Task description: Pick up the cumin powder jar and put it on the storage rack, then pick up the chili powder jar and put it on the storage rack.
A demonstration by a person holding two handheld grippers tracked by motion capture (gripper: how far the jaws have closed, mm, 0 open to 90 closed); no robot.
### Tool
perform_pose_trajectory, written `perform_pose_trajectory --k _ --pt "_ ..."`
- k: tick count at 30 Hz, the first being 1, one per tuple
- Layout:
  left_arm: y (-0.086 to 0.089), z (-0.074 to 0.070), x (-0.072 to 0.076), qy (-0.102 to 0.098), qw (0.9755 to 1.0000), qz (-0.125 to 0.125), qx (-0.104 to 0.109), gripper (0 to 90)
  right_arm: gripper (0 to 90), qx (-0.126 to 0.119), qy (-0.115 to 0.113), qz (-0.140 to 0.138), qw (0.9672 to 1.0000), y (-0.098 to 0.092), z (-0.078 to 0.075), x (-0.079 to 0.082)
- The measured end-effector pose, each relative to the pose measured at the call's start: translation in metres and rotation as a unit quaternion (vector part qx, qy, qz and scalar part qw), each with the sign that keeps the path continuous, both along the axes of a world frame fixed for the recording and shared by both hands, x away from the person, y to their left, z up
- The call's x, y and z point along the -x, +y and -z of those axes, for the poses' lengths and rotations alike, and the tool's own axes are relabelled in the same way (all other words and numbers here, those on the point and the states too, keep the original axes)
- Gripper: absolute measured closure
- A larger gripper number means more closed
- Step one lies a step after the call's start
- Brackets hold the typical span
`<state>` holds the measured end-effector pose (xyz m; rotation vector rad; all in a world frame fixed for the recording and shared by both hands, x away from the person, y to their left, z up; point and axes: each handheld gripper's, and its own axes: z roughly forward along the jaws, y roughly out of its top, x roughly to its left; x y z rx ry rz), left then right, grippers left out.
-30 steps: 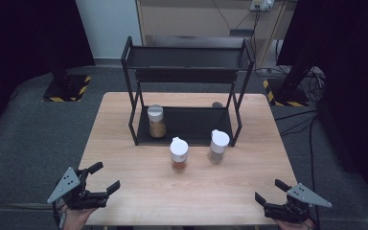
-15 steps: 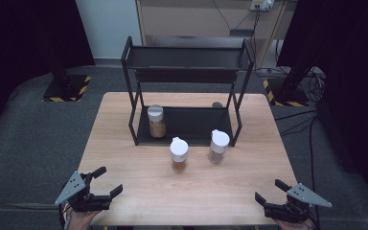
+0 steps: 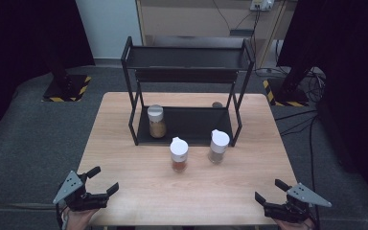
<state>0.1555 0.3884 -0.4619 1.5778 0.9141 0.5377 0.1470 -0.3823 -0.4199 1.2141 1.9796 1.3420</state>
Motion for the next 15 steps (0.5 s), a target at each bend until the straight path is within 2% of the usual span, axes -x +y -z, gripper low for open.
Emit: perform_pose_trajectory --k 10,15 --pt "-0.0036 -0.0031 -0.0005 -0.001 0.9998 0.005 -0.021 1.2 6.7 -0.002 0.000 0.002 1.0000 -0.0008 0.0002 0.0004" --pt "-0.0037 -0.0028 -0.0014 -0.002 0.9997 0.011 -0.021 1.3 6.7 -0.003 -0.003 0.001 1.0000 -0.0005 0.0005 0.0008"
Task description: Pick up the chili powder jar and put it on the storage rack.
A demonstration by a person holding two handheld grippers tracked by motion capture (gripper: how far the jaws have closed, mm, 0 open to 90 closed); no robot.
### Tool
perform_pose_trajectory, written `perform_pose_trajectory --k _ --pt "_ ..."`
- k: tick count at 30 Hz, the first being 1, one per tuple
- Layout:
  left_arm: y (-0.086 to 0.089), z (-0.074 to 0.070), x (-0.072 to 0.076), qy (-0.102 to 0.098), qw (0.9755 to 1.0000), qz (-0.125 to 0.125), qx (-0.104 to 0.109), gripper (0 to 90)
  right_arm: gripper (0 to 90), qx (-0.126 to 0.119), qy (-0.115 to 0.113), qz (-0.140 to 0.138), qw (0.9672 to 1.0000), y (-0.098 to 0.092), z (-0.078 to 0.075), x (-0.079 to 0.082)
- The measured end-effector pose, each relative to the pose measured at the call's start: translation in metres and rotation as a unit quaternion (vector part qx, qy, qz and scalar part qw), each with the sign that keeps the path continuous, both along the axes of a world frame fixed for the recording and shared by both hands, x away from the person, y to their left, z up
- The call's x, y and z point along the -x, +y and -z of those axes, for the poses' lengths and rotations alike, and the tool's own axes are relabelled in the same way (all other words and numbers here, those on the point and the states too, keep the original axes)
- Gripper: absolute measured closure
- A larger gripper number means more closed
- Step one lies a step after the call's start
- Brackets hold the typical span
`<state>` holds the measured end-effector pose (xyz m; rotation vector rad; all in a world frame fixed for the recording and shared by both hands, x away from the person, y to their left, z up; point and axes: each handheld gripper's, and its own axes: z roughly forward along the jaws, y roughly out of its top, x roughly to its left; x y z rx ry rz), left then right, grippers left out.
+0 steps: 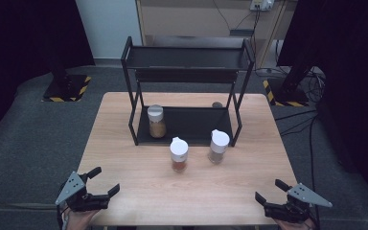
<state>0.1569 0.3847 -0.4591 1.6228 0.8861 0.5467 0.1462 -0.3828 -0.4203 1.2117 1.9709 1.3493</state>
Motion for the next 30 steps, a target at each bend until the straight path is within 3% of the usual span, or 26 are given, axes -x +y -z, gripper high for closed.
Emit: perform_pose_trajectory --k 13,19,24,30 --pt "-0.001 -0.001 -0.002 0.002 0.9999 0.013 -0.004 1.3 7.7 0.000 -0.002 -0.009 1.0000 0.001 -0.002 -0.001" --pt "-0.001 -0.001 -0.003 0.004 0.9999 0.015 -0.007 1.5 8.1 -0.015 -0.004 -0.013 0.9998 -0.001 -0.004 -0.001" --pt "0.003 0.001 -0.005 0.014 0.9998 0.014 0.010 1.5 8.2 -0.018 -0.007 -0.020 0.9996 0.001 -0.009 -0.003" --pt "0.003 0.001 -0.005 0.015 0.9997 0.016 0.009 1.5 8.1 -0.012 -0.023 -0.034 0.9991 0.012 -0.022 -0.007"
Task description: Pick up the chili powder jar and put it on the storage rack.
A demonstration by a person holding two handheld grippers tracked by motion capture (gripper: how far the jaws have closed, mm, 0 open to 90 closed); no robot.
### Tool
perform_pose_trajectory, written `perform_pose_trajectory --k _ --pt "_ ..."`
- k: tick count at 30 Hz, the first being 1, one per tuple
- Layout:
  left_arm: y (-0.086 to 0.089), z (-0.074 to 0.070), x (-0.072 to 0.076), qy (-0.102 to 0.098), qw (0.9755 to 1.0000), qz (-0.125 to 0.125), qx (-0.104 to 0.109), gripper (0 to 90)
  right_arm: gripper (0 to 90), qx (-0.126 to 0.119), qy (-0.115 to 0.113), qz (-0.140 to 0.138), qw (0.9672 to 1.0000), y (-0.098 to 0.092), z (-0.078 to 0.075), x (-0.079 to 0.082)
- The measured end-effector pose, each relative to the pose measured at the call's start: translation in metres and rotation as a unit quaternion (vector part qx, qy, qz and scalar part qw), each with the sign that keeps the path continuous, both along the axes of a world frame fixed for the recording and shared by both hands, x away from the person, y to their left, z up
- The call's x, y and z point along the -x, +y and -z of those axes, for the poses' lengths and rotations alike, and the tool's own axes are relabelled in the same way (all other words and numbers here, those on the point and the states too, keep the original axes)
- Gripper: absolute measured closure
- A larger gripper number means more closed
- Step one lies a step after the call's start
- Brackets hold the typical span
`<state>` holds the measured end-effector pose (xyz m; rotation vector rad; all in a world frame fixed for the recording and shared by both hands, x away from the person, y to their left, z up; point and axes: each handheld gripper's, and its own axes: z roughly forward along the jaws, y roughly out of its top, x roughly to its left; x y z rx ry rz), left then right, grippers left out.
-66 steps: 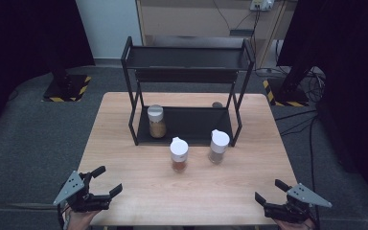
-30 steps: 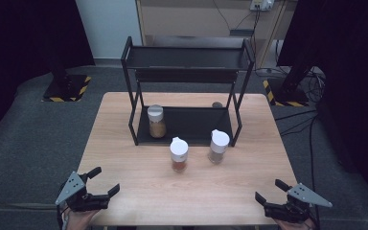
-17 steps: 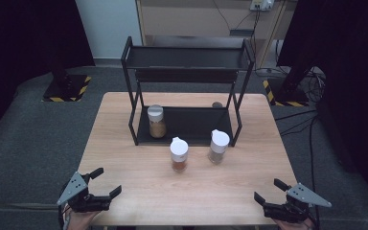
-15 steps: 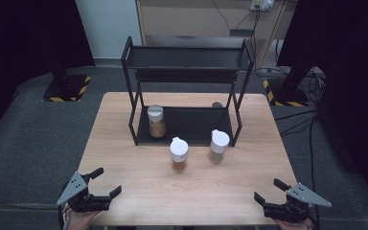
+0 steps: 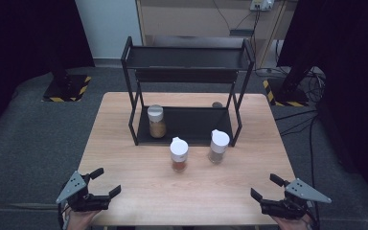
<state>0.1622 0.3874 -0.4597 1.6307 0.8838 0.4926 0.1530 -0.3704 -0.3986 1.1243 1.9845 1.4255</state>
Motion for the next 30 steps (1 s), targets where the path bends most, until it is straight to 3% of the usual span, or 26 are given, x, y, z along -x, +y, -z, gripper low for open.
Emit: perform_pose_trajectory --k 17,30 --pt "0.001 0.000 0.000 0.002 1.0000 0.000 0.001 1.8 7.4 0.007 -0.020 -0.039 0.9990 0.027 -0.025 -0.017" --pt "0.002 0.000 0.000 0.002 1.0000 0.001 0.001 1.8 6.8 0.013 -0.021 -0.088 0.9958 0.060 -0.034 -0.041"
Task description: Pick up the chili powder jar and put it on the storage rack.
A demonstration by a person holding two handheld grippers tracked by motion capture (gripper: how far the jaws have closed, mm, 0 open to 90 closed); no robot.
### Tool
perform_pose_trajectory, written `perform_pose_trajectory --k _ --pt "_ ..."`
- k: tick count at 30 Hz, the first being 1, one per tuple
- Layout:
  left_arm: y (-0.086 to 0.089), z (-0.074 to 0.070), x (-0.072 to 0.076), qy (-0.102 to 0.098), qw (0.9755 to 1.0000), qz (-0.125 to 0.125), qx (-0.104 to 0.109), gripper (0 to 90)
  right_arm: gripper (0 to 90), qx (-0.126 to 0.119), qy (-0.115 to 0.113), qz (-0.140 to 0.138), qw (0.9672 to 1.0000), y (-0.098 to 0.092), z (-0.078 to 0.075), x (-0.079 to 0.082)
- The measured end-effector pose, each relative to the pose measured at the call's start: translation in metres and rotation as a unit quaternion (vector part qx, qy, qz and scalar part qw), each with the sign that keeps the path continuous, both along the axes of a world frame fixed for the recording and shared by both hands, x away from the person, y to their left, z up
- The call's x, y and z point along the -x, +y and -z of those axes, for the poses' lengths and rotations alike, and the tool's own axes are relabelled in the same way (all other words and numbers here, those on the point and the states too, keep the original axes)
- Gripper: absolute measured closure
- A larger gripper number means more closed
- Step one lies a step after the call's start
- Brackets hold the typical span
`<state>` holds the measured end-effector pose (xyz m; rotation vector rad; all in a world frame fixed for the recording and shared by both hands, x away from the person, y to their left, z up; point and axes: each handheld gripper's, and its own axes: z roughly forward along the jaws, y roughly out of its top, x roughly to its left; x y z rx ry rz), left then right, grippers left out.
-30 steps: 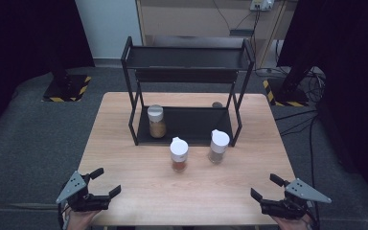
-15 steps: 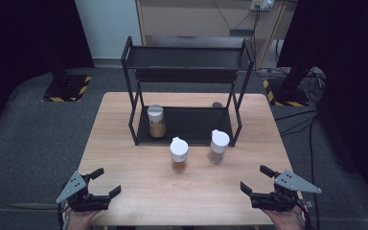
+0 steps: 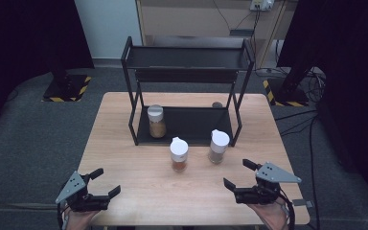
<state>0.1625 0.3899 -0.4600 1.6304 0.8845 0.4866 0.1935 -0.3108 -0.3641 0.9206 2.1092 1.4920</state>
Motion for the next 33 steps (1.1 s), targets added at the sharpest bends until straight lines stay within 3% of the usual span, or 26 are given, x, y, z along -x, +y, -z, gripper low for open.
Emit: perform_pose_trajectory --k 15,33 --pt "0.000 0.000 0.000 0.000 1.0000 0.004 -0.002 1.9 6.2 0.001 0.014 -0.027 0.9995 0.037 -0.008 -0.029" --pt "0.000 -0.001 -0.001 0.000 1.0000 0.006 -0.004 1.9 6.1 0.015 0.040 -0.038 0.9984 0.077 -0.012 -0.066"
